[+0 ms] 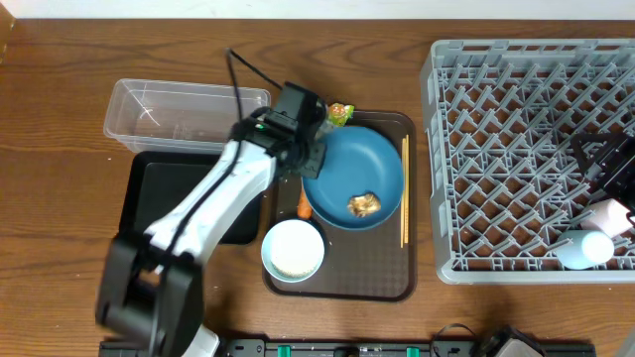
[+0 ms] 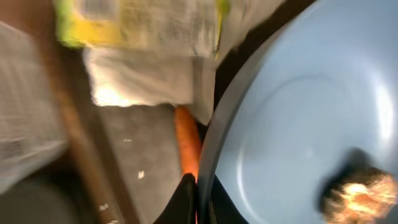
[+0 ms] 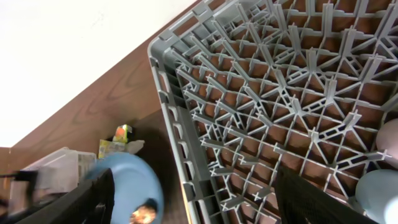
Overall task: Sort waste into correct bins and load items into the dishwasher rack
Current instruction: 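Tip the blue plate over the black tray to dump scraps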
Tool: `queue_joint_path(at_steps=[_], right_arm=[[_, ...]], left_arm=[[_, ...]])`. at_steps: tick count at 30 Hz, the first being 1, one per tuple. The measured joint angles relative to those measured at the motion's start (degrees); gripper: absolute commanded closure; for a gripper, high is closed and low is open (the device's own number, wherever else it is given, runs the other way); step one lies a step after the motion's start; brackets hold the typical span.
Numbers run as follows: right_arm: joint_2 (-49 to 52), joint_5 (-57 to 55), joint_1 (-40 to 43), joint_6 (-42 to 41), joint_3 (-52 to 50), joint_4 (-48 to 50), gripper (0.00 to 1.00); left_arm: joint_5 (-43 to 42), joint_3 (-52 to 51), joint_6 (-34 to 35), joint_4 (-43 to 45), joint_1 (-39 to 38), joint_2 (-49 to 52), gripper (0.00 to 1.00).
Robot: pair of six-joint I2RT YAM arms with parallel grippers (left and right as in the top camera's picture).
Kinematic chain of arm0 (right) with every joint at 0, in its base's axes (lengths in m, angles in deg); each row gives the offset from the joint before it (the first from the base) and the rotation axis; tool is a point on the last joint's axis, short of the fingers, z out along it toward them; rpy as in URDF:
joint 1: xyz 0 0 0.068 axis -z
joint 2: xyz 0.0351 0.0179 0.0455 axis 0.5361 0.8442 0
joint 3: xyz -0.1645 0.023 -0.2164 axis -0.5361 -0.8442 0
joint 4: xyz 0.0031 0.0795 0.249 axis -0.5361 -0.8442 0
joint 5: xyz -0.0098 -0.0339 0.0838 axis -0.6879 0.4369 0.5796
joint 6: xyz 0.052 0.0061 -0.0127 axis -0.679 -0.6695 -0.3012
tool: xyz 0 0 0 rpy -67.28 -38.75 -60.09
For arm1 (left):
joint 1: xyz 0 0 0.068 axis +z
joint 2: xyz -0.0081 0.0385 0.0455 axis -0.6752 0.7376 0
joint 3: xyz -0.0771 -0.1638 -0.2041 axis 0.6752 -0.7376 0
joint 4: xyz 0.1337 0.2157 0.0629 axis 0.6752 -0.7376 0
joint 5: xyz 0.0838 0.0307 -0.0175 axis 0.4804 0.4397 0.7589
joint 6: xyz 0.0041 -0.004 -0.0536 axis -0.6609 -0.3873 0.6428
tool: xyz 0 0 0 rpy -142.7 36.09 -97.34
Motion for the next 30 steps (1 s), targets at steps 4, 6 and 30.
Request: queue_joint_path(at_steps=[4,6,30], right_arm=[[0.0,-0.3,0.0,0.0,0.0,0.0,0.25],[0.0,-0.3,0.0,0.0,0.0,0.0,0.25],[0.3,-0.5,0.0,0.0,0.0,-0.1,0.25]], left_arm=[[3.7,0.5,-0.4,-2.5,0.0,-5.5,0.94],[5.6,0.5,-0.9,-3.8,0.0,-7.5,0.94],[59.2,-0.1,5.0,-29.5,0.3,-23.3,0.94]])
